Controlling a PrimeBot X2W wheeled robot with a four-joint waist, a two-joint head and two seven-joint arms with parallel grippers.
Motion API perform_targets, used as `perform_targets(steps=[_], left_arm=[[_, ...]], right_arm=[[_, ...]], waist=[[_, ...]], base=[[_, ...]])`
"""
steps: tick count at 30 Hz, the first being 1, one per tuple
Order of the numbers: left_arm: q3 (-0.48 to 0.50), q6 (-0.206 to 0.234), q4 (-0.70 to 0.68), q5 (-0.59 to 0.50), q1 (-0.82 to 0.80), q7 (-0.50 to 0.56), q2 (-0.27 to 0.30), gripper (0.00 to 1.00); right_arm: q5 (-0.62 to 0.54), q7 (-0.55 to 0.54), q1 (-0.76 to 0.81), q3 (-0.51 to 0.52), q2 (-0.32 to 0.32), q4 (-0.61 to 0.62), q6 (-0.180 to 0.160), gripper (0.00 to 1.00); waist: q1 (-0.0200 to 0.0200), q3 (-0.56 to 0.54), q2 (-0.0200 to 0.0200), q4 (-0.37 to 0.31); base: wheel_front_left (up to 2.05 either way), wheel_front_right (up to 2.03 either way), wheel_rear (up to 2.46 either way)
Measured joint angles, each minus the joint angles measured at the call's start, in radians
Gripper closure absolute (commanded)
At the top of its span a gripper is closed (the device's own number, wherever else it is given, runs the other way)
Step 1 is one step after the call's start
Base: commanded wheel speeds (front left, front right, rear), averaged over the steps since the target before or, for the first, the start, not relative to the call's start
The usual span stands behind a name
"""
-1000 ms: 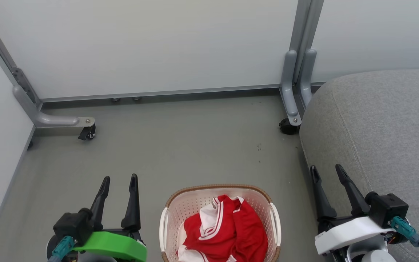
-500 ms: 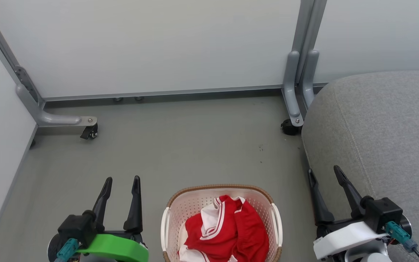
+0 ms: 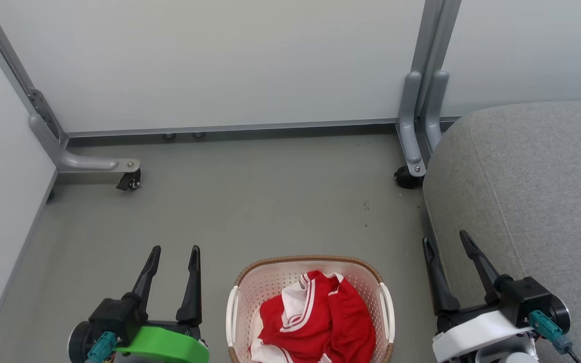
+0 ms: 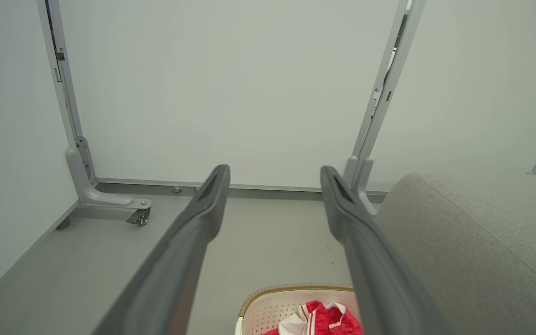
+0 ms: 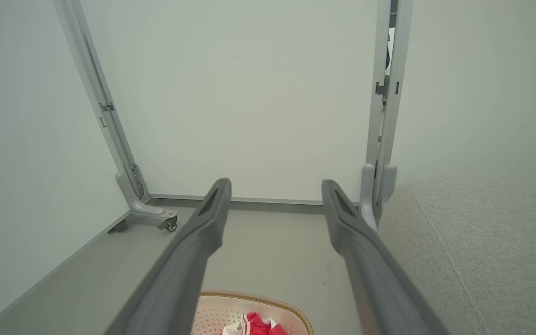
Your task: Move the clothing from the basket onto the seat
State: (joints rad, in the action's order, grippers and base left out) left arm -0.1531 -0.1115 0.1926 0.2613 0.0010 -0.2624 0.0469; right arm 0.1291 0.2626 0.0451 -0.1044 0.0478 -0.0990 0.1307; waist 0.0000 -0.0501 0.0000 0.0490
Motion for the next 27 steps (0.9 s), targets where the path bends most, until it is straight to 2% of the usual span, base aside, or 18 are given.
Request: perform_targets(steps=[27], left_arm=[[-0.016,-0.007,0.011,-0.012,0.015,0.000,0.000,0.00]], right_arm=[[0.012,0.000,0.010,-0.008,0.000,0.005,0.000,0.00]], waist=[[0.0000,-0.013,0.0000,-0.010]], base=[[0.00,0.00,0.00]])
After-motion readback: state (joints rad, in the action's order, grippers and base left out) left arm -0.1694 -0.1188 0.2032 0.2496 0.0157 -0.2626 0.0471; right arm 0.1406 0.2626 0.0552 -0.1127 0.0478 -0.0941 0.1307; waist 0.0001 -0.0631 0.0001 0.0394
